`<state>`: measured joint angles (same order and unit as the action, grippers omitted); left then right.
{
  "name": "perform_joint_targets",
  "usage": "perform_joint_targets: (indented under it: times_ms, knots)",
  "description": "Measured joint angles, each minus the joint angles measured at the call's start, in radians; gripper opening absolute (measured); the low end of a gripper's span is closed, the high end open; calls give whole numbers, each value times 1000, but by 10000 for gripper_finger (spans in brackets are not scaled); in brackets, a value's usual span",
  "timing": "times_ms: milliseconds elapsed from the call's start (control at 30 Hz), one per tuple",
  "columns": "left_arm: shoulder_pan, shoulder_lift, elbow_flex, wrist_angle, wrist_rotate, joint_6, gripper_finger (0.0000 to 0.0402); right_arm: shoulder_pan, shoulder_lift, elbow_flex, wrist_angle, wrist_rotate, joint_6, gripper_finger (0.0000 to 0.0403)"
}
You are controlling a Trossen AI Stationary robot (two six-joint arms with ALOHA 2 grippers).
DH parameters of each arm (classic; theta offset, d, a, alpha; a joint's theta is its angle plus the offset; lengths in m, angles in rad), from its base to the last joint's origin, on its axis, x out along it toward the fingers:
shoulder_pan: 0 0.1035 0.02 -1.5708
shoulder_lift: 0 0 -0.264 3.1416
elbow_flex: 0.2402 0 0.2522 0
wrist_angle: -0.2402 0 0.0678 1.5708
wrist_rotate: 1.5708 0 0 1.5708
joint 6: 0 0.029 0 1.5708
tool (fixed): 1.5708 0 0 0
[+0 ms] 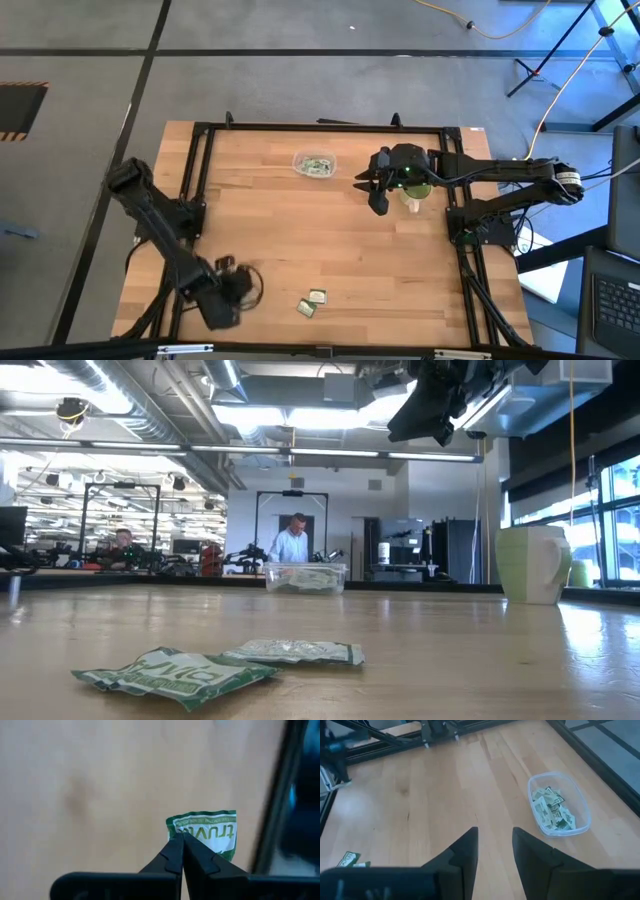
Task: Pick and place items into bin
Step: Put the bottom left white stevia packet into the bin
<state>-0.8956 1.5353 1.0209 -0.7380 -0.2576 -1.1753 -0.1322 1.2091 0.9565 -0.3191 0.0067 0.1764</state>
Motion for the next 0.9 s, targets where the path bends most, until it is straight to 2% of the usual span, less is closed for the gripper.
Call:
perform_joint_targets:
  times_ms: [100,167,267,433,533,667,800,900]
  knots:
    - [90,-65,0,-65,-152,44,2,0,0,0,0,0,-4,124]
    - [178,-108,0,-98,-205,117,2,0,0,0,0,0,-5,124]
    - [362,-154,0,-111,-198,280,2,0,0,0,0,0,-6,124]
    - [710,-182,0,-45,-182,673,2,0,0,0,0,0,-12,124]
    - [907,-174,0,62,-128,888,2,0,0,0,-10,0,-31,124]
    - [1112,-129,0,270,17,1079,2,0,0,0,-28,0,-31,124]
    - [1238,-45,0,419,137,1175,1,0,0,0,-44,0,-31,124]
    - [1295,29,0,484,164,1197,2,0,0,0,-53,0,-31,124]
